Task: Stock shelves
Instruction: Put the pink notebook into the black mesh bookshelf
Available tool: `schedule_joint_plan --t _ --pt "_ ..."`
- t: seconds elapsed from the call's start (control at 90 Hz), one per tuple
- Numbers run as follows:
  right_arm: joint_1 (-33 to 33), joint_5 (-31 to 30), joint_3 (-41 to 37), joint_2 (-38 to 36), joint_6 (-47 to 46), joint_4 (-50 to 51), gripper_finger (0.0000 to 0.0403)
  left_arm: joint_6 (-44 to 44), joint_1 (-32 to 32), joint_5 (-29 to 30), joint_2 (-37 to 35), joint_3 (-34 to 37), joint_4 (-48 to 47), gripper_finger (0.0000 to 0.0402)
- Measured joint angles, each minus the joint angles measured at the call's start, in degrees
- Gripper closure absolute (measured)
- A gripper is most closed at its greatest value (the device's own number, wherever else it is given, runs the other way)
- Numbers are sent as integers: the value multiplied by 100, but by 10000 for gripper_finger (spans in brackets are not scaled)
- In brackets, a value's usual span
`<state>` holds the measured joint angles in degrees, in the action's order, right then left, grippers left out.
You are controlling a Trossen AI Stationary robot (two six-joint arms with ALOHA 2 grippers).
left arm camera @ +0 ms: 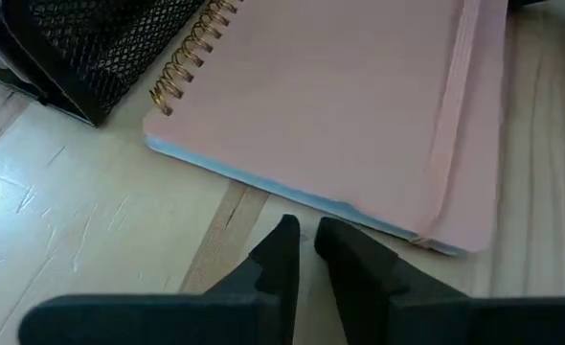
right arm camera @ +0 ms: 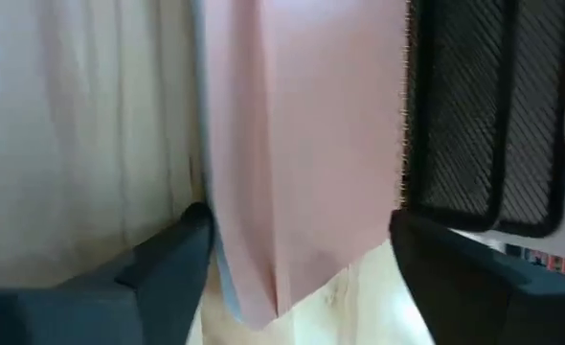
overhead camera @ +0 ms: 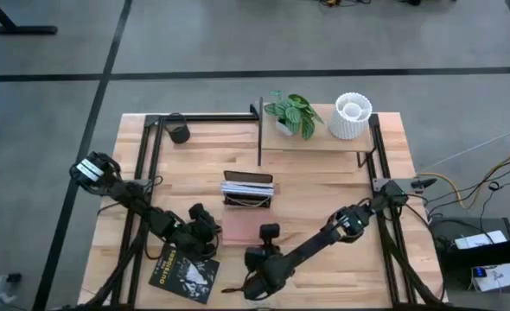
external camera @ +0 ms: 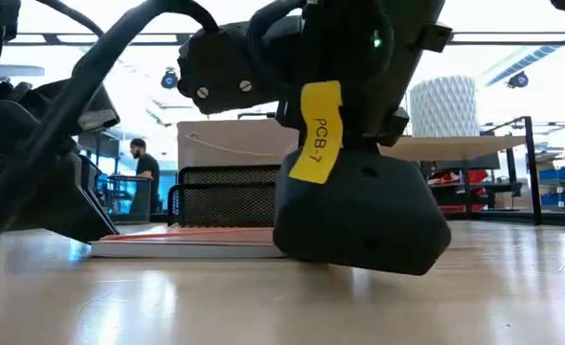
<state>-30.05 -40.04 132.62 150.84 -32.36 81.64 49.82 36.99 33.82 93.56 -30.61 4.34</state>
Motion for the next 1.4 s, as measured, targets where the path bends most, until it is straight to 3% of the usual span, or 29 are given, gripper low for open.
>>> schedule_joint_plan --t 0.533,0.889,1.089,1.4 --pt "96 454 -197 -8 -92 -465 392 0 0 10 0 1 0 359" --pt "106 561 28 -8 -172 -357 402 -256 47 24 -43 2 -9 359" --pt "-9 573 209 -155 -189 -467 402 -843 235 -457 -584 22 -78 359" --pt "-49 449 224 -463 -307 -404 402 -2118 717 -512 -1158 6 191 359"
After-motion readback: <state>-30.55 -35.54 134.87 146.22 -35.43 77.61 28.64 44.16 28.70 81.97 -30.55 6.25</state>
